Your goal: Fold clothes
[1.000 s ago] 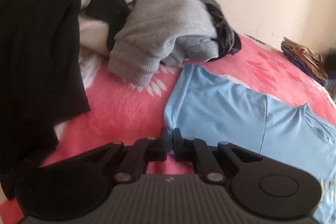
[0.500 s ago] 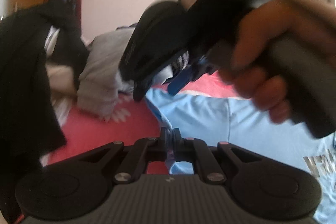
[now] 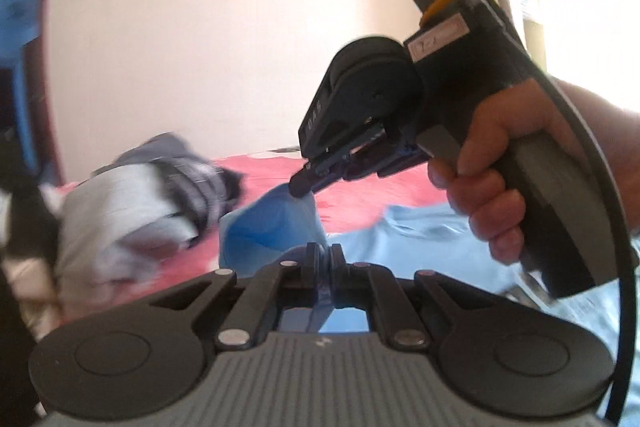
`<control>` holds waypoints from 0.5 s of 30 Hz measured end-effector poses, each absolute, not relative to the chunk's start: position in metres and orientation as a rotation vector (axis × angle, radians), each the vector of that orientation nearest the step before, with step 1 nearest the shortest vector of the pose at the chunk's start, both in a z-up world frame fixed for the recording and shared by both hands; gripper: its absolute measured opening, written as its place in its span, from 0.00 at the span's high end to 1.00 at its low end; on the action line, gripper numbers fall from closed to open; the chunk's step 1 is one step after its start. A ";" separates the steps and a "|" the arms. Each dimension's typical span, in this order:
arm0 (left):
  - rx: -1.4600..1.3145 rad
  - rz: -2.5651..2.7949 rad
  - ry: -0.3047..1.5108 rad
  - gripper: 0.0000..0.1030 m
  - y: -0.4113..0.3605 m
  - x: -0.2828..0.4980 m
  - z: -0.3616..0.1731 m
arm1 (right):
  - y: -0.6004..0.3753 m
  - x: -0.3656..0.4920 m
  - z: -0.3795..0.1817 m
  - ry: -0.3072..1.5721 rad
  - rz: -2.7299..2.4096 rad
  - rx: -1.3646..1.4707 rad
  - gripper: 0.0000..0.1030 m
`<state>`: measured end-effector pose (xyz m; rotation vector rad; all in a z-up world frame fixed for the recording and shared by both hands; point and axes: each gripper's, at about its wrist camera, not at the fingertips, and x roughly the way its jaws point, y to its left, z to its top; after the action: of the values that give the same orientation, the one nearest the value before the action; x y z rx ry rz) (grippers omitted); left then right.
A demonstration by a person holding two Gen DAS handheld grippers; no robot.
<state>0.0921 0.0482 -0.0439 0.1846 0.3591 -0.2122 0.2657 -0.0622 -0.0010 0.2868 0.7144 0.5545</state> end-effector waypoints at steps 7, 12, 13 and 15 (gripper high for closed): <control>0.335 -0.314 0.443 0.94 0.016 0.099 -0.086 | -0.124 0.255 -0.047 0.775 0.391 0.404 0.97; 0.359 -0.321 0.481 0.94 0.020 0.101 -0.103 | -0.143 0.242 -0.046 0.733 0.350 0.370 0.96; 0.362 -0.321 0.488 0.93 0.020 0.101 -0.104 | -0.143 0.238 -0.041 0.712 0.384 0.355 0.96; 0.367 -0.322 0.502 0.92 0.021 0.102 -0.107 | -0.132 0.239 -0.037 0.746 0.461 0.322 0.96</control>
<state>0.1020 0.0208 -0.1073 0.3668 0.5018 -0.3218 0.2386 -0.1318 -0.0366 0.3224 0.7455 0.4611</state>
